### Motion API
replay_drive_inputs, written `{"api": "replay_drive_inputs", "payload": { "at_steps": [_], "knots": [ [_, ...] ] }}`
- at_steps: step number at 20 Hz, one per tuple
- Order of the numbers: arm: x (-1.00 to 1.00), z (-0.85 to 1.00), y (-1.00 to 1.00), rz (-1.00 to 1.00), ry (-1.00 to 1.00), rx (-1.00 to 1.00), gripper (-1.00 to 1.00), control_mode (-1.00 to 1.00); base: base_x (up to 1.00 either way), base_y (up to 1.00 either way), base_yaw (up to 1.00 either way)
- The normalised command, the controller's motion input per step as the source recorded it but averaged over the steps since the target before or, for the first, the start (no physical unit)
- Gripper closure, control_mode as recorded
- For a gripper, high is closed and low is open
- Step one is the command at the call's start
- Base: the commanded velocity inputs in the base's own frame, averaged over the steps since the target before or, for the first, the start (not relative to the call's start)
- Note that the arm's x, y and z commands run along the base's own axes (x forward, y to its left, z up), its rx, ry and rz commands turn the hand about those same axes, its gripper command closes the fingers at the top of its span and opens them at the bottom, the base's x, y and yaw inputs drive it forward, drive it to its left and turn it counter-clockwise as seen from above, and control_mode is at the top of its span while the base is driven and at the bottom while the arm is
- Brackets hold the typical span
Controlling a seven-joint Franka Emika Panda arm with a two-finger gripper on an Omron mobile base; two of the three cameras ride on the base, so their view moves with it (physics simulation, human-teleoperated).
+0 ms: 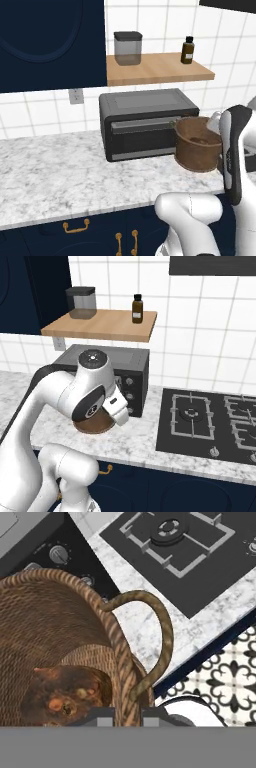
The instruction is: Open the cabinet, pick up the bread from the cabinet and place it in the basket. Then move the basket to the dining counter.
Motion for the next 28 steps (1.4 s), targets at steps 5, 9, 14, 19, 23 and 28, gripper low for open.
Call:
{"api": "replay_drive_inputs", "payload": {
  "at_steps": [5, 9, 14, 19, 23, 28],
  "knots": [
    [-0.13, 0.98, 0.38, -0.04, -0.02, 0.08, 1.00, -1.00, 0.00, 0.00, 0.00],
    [0.04, 0.51, 0.29, 0.00, -0.01, 0.04, 1.00, -1.00, 0.00, 0.00, 0.00],
    [0.00, 0.09, 0.36, 0.02, 0.02, -0.01, 1.00, -1.00, 0.00, 0.00, 0.00],
    [0.01, 0.00, 0.43, 0.04, 0.00, -0.02, 1.00, -1.00, 0.00, 0.00, 0.00],
    [0.02, 0.00, 0.09, 0.03, 0.00, 0.00, 1.00, 1.00, -0.05, 0.02, 0.01],
    [0.00, 0.00, 0.00, 0.00, 0.00, 0.00, 1.00, 1.00, -0.68, -0.28, -0.63]
  ]
}}
